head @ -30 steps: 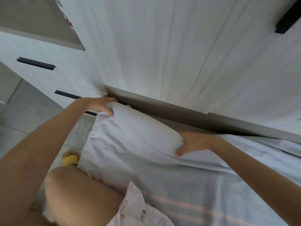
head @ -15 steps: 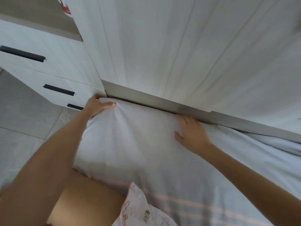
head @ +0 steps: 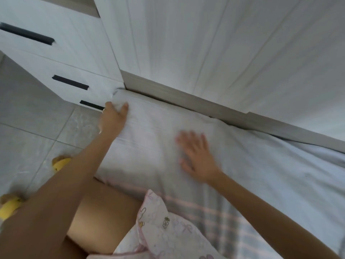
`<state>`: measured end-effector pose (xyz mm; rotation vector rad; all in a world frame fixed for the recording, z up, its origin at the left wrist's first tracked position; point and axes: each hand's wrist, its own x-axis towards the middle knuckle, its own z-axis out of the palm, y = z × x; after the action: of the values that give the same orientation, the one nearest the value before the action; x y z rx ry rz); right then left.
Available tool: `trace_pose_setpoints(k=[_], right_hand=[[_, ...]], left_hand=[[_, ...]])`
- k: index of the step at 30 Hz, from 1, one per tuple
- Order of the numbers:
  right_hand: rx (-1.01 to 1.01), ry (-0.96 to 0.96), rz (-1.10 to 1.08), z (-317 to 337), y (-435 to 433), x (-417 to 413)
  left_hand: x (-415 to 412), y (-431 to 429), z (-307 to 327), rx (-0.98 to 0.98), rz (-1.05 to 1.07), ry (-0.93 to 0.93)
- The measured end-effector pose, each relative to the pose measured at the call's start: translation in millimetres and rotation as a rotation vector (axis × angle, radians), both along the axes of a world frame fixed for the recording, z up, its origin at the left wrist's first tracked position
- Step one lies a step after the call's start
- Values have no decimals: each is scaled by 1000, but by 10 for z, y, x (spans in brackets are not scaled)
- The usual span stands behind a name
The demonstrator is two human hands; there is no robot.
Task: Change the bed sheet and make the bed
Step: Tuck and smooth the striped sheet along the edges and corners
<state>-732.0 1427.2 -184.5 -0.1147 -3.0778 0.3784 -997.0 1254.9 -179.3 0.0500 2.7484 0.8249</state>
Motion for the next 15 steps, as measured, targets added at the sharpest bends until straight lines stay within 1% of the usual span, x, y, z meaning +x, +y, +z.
trace_pose_setpoints(k=[1, 2, 3, 4, 5, 6, 8, 9, 11, 12, 13, 15], right_hand=[[99, -24, 199, -40, -19, 172], [166, -91, 298, -71, 79, 352], [206, -141, 285, -88, 284, 533], [223, -169, 171, -92, 554, 710], [213, -200, 16, -89, 831, 855], [202, -229, -141, -44, 1115, 985], [169, -300, -351, 78, 1503, 1144], [164, -315, -414, 138, 1585, 1187], [163, -246, -492, 179, 1522, 1231], [167, -202, -499, 200, 1417, 1355], [169, -136, -422, 189, 1242, 1436], [125, -136, -153, 213, 929, 1950]], left_hand=[[-1, 34, 17, -37, 5, 7], [13, 69, 36, -101, 18, 30], [72, 123, 82, -177, 31, 75], [171, 209, 120, -230, 30, 141], [299, 293, 147, -239, 0, 219], [472, 416, 162, -212, -72, 296], [912, 706, 143, -149, -316, 383], [1175, 897, 141, -116, -451, 383], [1683, 1214, 119, -40, -668, 364], [1958, 1373, 98, -6, -764, 365], [2141, 1419, 90, -6, -835, 364], [2575, 1529, 49, 2, -986, 402]])
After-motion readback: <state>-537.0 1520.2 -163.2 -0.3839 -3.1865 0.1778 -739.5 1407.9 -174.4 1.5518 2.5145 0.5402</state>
